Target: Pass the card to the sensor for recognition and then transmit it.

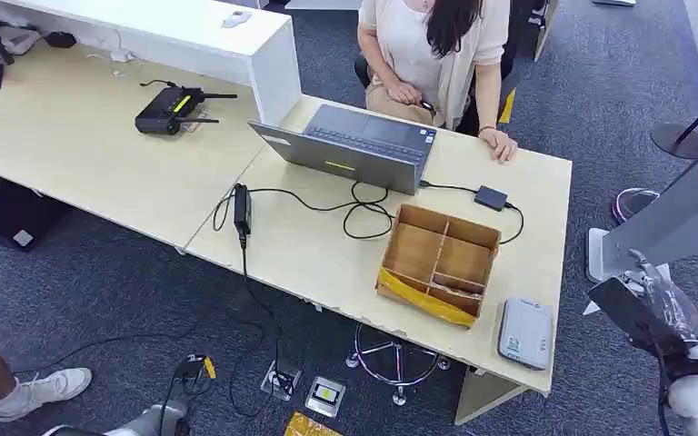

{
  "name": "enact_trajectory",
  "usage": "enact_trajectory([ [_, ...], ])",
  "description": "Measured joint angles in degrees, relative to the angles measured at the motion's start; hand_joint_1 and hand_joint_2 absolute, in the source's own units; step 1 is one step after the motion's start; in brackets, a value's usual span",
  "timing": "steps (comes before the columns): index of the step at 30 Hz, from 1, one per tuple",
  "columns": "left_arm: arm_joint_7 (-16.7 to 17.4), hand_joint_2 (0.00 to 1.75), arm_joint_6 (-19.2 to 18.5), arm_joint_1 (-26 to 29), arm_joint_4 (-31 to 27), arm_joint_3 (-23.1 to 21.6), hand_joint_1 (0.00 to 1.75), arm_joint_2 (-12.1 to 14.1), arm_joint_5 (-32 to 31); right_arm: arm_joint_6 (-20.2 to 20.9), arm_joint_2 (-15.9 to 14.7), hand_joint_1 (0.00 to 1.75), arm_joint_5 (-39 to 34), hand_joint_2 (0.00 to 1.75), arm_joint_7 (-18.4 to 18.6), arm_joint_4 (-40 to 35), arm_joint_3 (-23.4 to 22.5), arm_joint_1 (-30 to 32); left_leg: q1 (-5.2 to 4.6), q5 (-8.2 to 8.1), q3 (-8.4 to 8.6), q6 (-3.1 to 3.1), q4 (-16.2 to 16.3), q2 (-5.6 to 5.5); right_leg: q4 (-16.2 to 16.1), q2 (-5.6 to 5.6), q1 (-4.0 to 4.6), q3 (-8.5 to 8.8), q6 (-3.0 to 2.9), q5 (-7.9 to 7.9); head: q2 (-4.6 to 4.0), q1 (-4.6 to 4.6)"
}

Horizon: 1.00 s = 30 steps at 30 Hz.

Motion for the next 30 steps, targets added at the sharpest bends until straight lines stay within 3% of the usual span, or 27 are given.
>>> enact_trajectory([
  [7,-1.33,0.0,-0.44,0.0,0.0,0.0,0.0,-0.04,-0.04,1.42,-0.22,1.75,0.09,1.75,0.85,0.0,0.0,2.64,0.0,0.0,0.01,0.0,0.0,0.0,0.0,0.01,0.0,0.0,0.0,0.0,0.0,0.0],
  [16,0.79,0.0,0.2,-0.01,0.0,0.0,0.0,-0.04,-0.02,2.47,-0.13,1.75,0.92,1.75,1.03,0.0,0.04,3.34,0.0,0.0,0.0,0.0,0.0,0.01,0.0,0.0,0.0,0.0,0.0,0.0,0.0,0.02],
  [30,0.35,0.0,0.02,-0.02,0.0,-0.02,0.0,-0.13,-0.02,1.86,0.11,1.75,0.9,1.75,0.81,-0.22,0.11,3.76,0.0,0.0,0.0,0.0,0.0,0.0,0.01,0.01,0.0,0.01,0.0,0.0,0.0,0.0],
])
